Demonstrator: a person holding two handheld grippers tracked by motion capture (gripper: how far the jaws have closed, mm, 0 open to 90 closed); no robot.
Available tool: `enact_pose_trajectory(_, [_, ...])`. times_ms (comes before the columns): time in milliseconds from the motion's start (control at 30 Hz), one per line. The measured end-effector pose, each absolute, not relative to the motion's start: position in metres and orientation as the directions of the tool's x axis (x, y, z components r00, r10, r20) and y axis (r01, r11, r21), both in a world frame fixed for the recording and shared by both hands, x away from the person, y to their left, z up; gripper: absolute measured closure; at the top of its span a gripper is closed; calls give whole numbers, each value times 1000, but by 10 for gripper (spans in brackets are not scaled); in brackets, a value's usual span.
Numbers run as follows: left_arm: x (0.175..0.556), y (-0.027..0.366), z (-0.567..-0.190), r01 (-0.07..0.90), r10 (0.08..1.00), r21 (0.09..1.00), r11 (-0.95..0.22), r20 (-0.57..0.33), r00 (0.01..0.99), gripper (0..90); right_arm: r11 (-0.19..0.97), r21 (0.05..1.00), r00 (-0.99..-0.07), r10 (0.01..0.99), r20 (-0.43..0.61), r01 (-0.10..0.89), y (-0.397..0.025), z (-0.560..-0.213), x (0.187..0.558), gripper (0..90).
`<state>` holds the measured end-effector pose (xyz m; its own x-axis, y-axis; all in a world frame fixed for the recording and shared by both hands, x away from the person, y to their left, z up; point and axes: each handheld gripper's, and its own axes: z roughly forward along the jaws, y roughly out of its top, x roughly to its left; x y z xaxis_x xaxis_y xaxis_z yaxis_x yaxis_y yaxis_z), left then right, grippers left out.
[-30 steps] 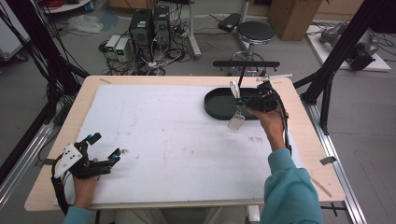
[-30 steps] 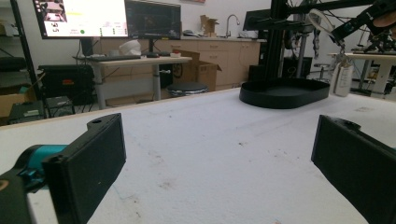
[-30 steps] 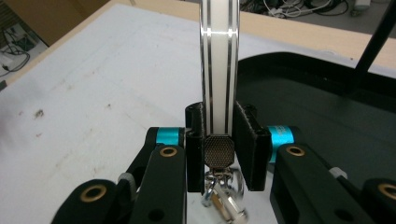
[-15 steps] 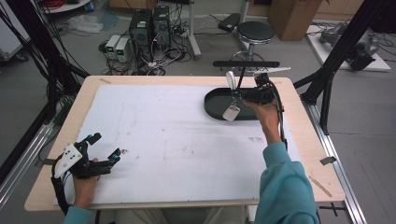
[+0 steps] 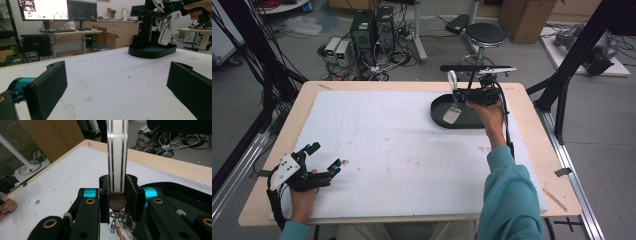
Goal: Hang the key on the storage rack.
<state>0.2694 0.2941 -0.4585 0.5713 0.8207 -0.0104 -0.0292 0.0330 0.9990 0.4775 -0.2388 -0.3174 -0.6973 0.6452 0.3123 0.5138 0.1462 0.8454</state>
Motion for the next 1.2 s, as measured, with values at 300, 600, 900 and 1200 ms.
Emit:
enact_pose_trajectory(300, [269, 294, -458, -28, 821, 999, 35, -12, 571, 34, 148, 855, -709, 637, 303, 498, -235, -321, 489, 754])
enact_pose_trajectory(600, [269, 294, -458, -29, 820, 999, 32, -9, 572, 34, 148, 849, -705, 639, 309, 507, -229, -328, 499, 754])
enact_pose_trajectory(900, [269, 294, -458, -29, 821, 999, 35, -12, 571, 34, 136, 847, -693, 647, 318, 514, -229, -331, 509, 754])
enact_pose_trajectory(1200, [269, 294, -458, -29, 821, 999, 34, -12, 571, 34, 120, 843, -687, 645, 335, 524, -230, -337, 516, 754])
